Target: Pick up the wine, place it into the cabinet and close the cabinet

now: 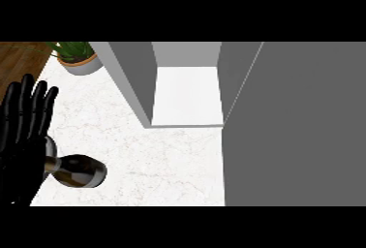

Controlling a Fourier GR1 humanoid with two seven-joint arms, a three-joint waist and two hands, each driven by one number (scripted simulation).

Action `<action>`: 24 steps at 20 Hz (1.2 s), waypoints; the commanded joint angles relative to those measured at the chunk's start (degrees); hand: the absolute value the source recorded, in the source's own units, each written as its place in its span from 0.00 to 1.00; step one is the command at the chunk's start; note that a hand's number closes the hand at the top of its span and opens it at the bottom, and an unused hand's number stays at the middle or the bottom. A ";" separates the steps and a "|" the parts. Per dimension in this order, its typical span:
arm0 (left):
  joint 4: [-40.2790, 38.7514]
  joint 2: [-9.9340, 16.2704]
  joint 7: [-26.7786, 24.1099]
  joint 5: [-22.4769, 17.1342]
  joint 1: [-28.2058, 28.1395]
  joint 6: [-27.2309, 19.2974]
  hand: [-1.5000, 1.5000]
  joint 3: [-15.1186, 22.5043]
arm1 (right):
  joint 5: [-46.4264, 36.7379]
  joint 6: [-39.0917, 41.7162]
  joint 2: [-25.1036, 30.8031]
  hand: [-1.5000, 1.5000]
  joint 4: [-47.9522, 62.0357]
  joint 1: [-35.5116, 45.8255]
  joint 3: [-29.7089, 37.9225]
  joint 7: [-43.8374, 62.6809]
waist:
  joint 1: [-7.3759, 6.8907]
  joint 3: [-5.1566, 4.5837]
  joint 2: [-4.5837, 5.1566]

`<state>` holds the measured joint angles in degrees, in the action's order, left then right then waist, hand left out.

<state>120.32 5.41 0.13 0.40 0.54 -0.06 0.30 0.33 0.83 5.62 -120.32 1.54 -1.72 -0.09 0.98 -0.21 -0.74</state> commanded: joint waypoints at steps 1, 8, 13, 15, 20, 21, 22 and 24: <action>-3.81 -2.89 -2.98 5.44 0.83 -3.30 0.00 2.31 | -3.61 -1.08 -1.70 0.00 -6.61 -5.25 -4.15 1.67 | -0.63 0.20 0.67; 1.34 -5.35 4.08 1.87 -6.55 -23.69 0.00 8.20 | 6.64 7.25 1.63 0.00 -6.40 -9.28 -5.87 6.70 | -0.91 0.14 0.58; 1.01 -5.39 5.92 8.28 -5.13 -36.92 0.00 22.25 | 8.73 6.97 1.79 0.00 -14.15 -13.34 -6.48 11.54 | -0.47 0.23 0.60; 3.93 -5.40 7.21 11.97 -7.83 -37.81 0.00 24.89 | 10.94 6.84 3.28 0.00 -19.01 -12.58 -4.95 16.97 | -0.79 0.22 0.60; 2.53 -5.41 12.86 18.72 -2.49 -46.48 0.00 32.99 | 11.96 6.05 2.62 0.00 -18.99 -9.41 -4.12 20.10 | -0.86 0.23 0.66; 5.84 -5.41 14.93 19.95 -4.12 -44.25 0.00 31.65 | 9.21 5.77 2.33 0.00 -16.38 -6.12 -5.12 20.17 | -1.09 0.22 0.67; 2.93 -5.41 15.49 21.57 0.16 -47.72 0.00 32.20 | 8.99 5.21 1.35 0.00 -22.08 -11.79 -7.03 20.90 | -0.72 0.23 0.64; 5.29 -5.41 18.32 23.86 -1.54 -47.11 0.00 33.27 | 8.28 6.35 1.09 0.00 -20.80 -12.02 -7.03 19.55 | -0.87 0.23 0.65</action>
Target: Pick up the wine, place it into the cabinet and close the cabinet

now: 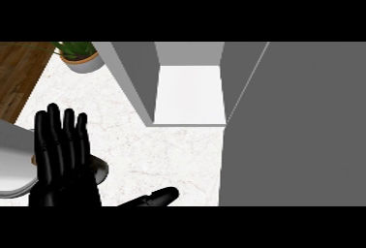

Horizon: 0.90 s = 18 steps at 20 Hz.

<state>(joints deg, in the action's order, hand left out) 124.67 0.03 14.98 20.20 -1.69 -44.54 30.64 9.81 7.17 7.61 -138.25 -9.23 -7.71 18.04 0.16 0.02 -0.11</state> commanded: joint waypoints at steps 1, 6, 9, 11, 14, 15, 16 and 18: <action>0.34 -0.03 7.15 4.65 5.05 -3.26 0.00 0.64 | -0.58 -1.67 -0.51 0.00 -7.46 -0.23 -2.32 6.19 | 0.07 0.00 0.02; 1.95 -0.03 13.64 10.23 7.73 -5.92 0.00 0.93 | 0.58 -1.83 -0.09 0.00 -9.41 0.34 -1.04 8.69 | 0.13 0.01 -0.03; 5.21 -0.03 20.81 17.11 6.63 -5.70 0.00 3.15 | -1.11 -2.88 -0.80 0.00 -6.44 2.47 -0.53 8.02 | -0.12 0.03 -0.05; 7.58 -0.03 19.92 16.11 4.84 -4.32 0.00 1.50 | 0.35 -3.82 0.22 0.00 -9.29 5.62 0.46 12.97 | -0.20 0.00 -0.04; 5.63 -0.03 16.95 15.80 3.16 -5.06 0.00 2.26 | -2.31 -3.80 -0.89 0.00 -8.38 4.76 -1.00 11.83 | -0.06 -0.03 0.03; 12.20 -0.03 23.57 17.80 3.98 -0.35 0.00 -1.21 | -0.95 -3.38 -0.15 0.00 -6.79 6.05 1.14 11.41 | -0.22 0.00 0.00; 7.76 -0.03 23.19 20.38 5.35 -4.29 0.00 1.46 | -1.57 -5.40 -0.28 0.00 -9.02 9.71 -0.17 15.95 | -0.19 -0.01 0.00; 9.51 -0.03 22.11 20.13 1.37 -2.85 0.00 0.61 | -0.42 -2.22 -0.16 0.00 -6.80 4.56 1.13 10.20 | -0.12 0.01 0.01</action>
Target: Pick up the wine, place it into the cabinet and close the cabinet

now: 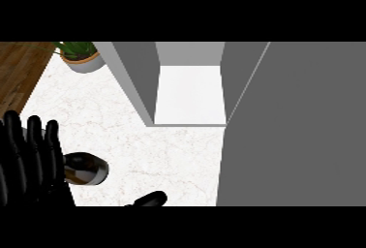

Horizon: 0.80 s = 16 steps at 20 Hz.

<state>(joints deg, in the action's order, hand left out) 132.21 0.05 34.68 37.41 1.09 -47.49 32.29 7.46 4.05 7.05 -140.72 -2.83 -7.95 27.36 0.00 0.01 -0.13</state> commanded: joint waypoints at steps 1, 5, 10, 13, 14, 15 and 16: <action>0.46 -0.05 1.93 5.39 -1.86 -3.05 0.00 3.62 | 1.42 -0.40 -0.51 0.00 -5.40 -1.46 0.06 2.94 | 0.04 0.01 0.00; 9.58 2.88 4.18 1.51 -5.15 3.15 0.00 -4.13 | -1.40 -1.81 -1.00 0.00 -8.75 -1.42 -2.74 4.82 | -0.06 -0.02 -0.11; 11.73 6.47 2.25 -3.87 -7.99 2.84 0.00 -9.22 | 1.36 -0.76 -0.03 0.00 -6.89 -1.47 1.09 3.31 | -0.13 -0.04 -0.09; 9.18 5.24 0.36 -4.87 -9.57 0.41 0.00 -8.53 | 1.02 -1.19 0.19 0.00 -8.11 0.84 0.75 5.62 | -0.14 -0.08 -0.11; 10.84 7.37 1.27 -8.18 -9.37 2.03 0.00 -11.42 | -1.86 -2.52 -0.56 0.00 -9.73 0.48 -2.07 7.31 | -0.09 -0.14 -0.19; 10.88 6.64 2.94 -7.37 -9.05 2.61 0.00 -11.28 | 1.21 -2.00 0.79 0.00 -9.96 0.60 0.85 8.74 | 0.02 -0.09 -0.19; 9.14 6.14 1.75 -7.79 -8.85 1.33 0.00 -11.78 | -0.22 -2.66 -0.52 0.00 -10.22 0.00 -1.07 7.73 | 0.13 -0.11 -0.18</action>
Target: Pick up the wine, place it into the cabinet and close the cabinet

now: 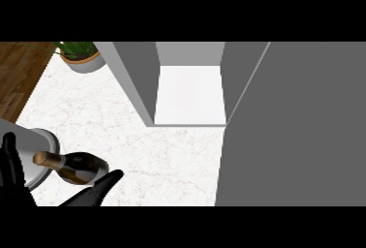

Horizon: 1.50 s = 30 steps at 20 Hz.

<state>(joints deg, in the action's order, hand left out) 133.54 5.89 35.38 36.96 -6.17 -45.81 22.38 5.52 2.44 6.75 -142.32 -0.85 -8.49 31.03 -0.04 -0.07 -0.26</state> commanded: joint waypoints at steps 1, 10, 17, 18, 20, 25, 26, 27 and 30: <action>8.57 0.10 0.37 -7.06 -3.91 -1.12 0.00 -0.69 | 3.70 -0.05 0.65 0.00 -9.13 -2.09 0.70 3.91 | 0.05 -0.02 -0.14; 2.13 2.09 -12.80 -27.09 -9.34 -1.81 0.00 -5.13 | 2.15 -0.19 -0.40 0.00 -4.01 0.15 1.18 2.03 | -0.24 -0.12 0.05; -8.82 -0.56 -30.82 -44.71 -13.54 7.92 0.00 -14.48 | 2.55 1.13 -0.13 0.00 -6.34 -1.42 1.24 2.29 | -0.08 -0.10 0.04; -6.38 -0.86 -28.45 -44.32 -13.57 8.06 0.00 -13.89 | 4.94 0.14 1.29 0.00 -8.63 2.60 3.71 7.68 | -0.12 -0.04 0.07; -6.41 -0.65 -35.70 -49.26 -19.83 13.30 0.00 -16.52 | 3.10 0.17 -0.16 0.00 -5.05 1.98 2.57 4.75 | -0.64 -0.06 0.00; -18.65 -4.31 -46.55 -51.37 -17.57 16.11 0.00 -21.71 | 4.00 -0.06 0.60 0.00 -5.36 4.19 3.78 7.55 | -0.17 0.01 0.13; -19.37 -3.58 -45.09 -52.74 -17.02 17.42 0.00 -22.46 | 0.70 -2.15 -0.28 0.00 -8.06 5.82 0.23 11.60 | -0.10 -0.01 0.11; -16.73 -1.56 -42.38 -53.02 -17.39 17.76 0.00 -24.11 | 3.64 -0.25 0.72 0.00 -8.57 4.07 3.44 8.97 | 0.00 0.04 0.12; -22.53 -4.06 -46.20 -53.73 -16.21 19.31 0.00 -23.61 | 6.38 -0.15 1.23 0.00 -7.77 6.29 5.12 11.50 | 0.06 0.04 0.16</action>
<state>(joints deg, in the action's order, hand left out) 114.68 2.83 -8.17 -14.67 -22.55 -28.77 0.38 4.79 2.10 7.21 -142.93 5.65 -5.76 38.01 -0.06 -0.06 -0.14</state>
